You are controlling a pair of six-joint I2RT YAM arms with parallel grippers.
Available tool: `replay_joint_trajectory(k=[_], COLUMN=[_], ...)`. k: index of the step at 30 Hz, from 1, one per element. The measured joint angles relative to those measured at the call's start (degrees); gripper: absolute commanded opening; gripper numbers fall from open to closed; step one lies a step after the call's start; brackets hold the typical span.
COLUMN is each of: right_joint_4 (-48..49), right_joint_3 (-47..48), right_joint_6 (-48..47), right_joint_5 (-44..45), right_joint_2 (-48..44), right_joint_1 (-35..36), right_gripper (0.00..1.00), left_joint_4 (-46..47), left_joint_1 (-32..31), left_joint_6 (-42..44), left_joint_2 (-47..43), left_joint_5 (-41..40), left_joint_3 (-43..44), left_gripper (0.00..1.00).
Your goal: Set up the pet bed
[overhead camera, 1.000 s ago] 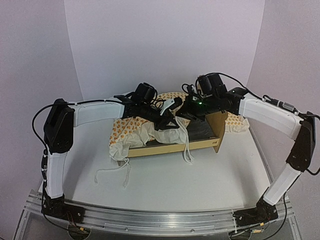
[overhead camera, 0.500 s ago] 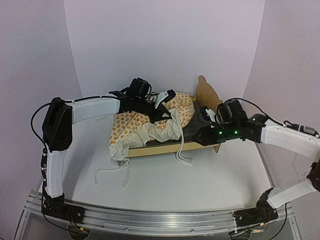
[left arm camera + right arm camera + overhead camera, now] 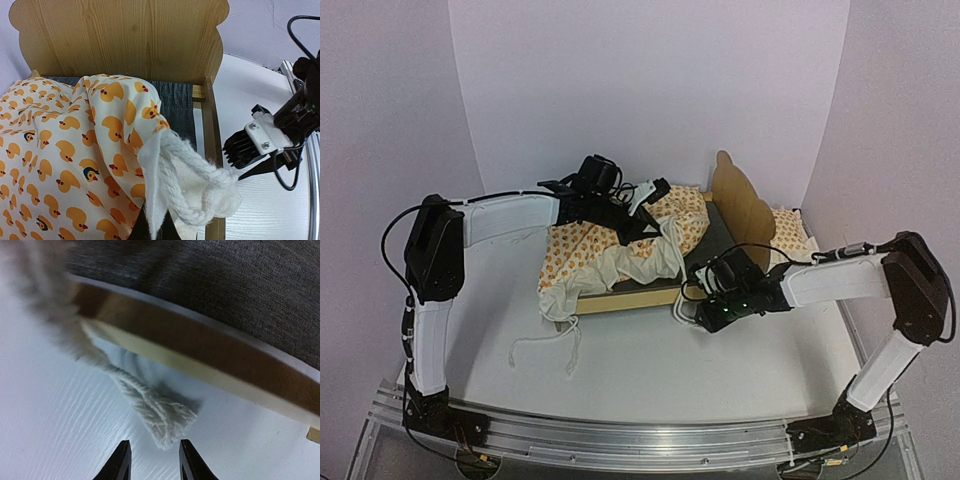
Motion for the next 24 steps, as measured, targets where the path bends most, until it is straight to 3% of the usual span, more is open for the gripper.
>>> replay_joint_trajectory(k=[10,12,16,24], right_joint_4=[3.32,3.95,5.74,4.79], right_joint_3=[1.76,1.76,1.79,1.71], right_joint_6=[-0.19,0.17,1.38,2.13], right_joint_5=[7.6,7.92,8.15,7.96], right_joint_2=[7.52,8.68,9.43,8.78], right_joint_1=[0.47,0.75,0.98,1.25], right_gripper=[0.31,0.27,0.02,0.0], left_joint_4=[-0.15,-0.32,-0.42,-0.43], left_joint_1=[0.0,0.0,0.0,0.0], left_joint_6=[-0.06,-0.07,-0.07,-0.07], left_joint_2=[0.0,0.0,0.0,0.0], left_joint_5=[0.06,0.06,0.06,0.06], left_joint_3=[0.0,0.0,0.0,0.0], left_gripper=[0.0,0.0,0.0,0.0])
